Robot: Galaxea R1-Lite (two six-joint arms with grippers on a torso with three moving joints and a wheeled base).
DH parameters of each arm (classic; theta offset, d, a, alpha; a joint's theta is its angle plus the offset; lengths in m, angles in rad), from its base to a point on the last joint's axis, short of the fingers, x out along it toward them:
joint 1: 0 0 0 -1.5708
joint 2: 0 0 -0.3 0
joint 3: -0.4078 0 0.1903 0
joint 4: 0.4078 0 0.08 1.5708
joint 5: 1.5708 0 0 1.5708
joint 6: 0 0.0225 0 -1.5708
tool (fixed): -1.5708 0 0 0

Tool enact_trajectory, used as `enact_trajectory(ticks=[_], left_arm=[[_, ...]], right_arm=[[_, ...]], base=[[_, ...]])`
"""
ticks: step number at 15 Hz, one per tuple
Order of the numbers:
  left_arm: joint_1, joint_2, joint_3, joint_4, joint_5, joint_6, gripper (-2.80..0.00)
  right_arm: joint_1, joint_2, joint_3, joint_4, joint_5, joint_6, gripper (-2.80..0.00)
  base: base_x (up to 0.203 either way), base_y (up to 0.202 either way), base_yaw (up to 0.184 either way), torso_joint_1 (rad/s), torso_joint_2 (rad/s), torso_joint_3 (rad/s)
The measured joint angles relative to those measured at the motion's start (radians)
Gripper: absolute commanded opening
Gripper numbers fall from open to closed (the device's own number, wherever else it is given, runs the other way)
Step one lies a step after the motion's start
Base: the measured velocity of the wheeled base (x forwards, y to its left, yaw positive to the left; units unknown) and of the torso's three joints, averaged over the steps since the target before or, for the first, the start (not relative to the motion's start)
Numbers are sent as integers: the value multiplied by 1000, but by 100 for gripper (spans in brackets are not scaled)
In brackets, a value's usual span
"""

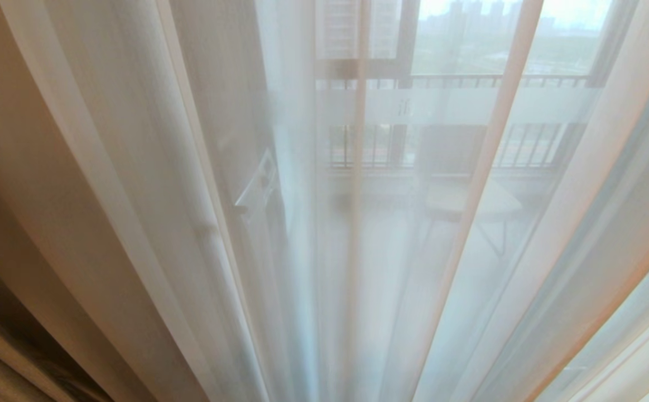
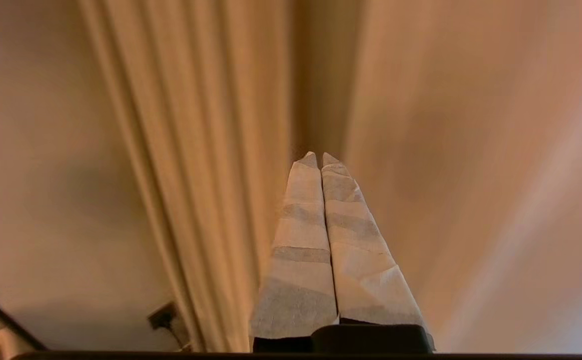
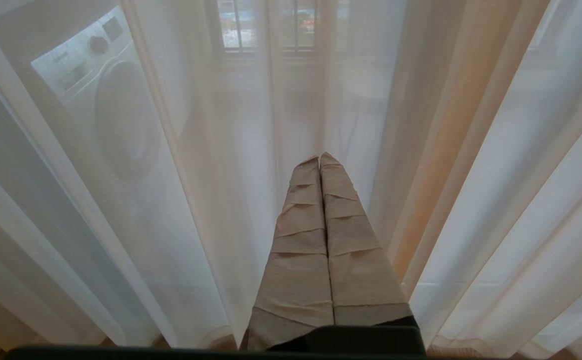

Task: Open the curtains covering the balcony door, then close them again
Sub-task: Close the outer curtains on both sides

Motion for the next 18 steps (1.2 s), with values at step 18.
enact_trajectory(ticks=[18], left_arm=[[37,480,-340,-113,-55,0,-280]], right_arm=[[0,0,0,0,-1,0,-280]], base=[[0,0,0,0,0,0]])
